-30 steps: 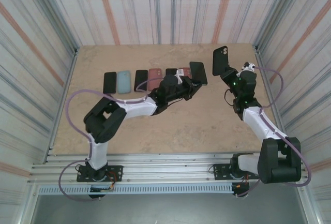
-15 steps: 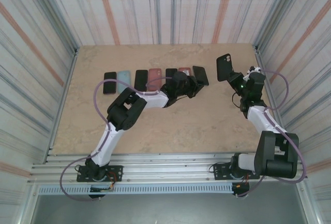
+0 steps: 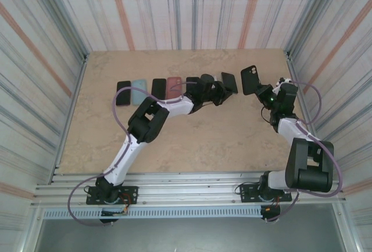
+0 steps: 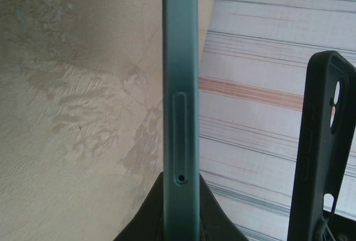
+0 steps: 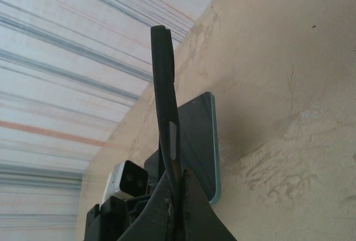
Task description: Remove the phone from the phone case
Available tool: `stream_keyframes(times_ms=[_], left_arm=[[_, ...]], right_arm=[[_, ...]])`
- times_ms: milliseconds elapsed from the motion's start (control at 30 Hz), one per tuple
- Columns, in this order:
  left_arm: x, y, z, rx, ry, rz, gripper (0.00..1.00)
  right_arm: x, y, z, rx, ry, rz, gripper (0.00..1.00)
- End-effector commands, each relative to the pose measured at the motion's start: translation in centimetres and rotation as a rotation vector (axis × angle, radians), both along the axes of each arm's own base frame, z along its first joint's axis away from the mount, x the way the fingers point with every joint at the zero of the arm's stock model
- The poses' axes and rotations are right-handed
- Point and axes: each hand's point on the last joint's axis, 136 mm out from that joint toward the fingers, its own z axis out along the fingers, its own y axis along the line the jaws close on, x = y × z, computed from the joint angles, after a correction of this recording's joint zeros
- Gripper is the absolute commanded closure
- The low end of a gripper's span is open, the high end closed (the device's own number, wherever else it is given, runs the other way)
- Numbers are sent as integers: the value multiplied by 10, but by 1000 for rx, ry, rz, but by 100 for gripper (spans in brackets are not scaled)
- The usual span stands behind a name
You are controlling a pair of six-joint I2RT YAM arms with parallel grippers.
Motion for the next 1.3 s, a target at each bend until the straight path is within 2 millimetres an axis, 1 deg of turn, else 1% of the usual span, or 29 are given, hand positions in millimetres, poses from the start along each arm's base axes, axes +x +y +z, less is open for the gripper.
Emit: stream_keyframes(times_ms=[0, 67, 200, 400, 567, 600, 733, 867, 967, 1267], left_arm=[[7, -4, 8, -2, -30, -24, 100], [8, -6, 4, 11, -20, -29, 100], [14, -3, -3, 23, -8, -3, 100], [20, -7, -8, 13, 0, 2, 100], [22, -2, -18, 36, 31, 13, 95], [22, -1, -19, 40, 36, 12, 93], [20, 0, -19, 60, 53, 10, 80], [15, 2, -16, 90, 70, 3, 64], [12, 2, -11, 113, 72, -17, 57], [1, 2, -4, 175, 91, -46, 42]], right_arm=[[0, 0, -5, 29, 1, 5, 100], [0, 1, -6, 32, 5, 6, 100], [1, 1, -10, 36, 13, 12, 100], [3, 3, -13, 47, 15, 20, 100], [5, 3, -17, 50, 24, 22, 100], [5, 3, -17, 50, 23, 24, 100], [6, 4, -21, 54, 29, 26, 100], [7, 5, -26, 62, 39, 29, 100], [7, 5, -28, 63, 41, 31, 100], [8, 5, -30, 71, 48, 31, 100]])
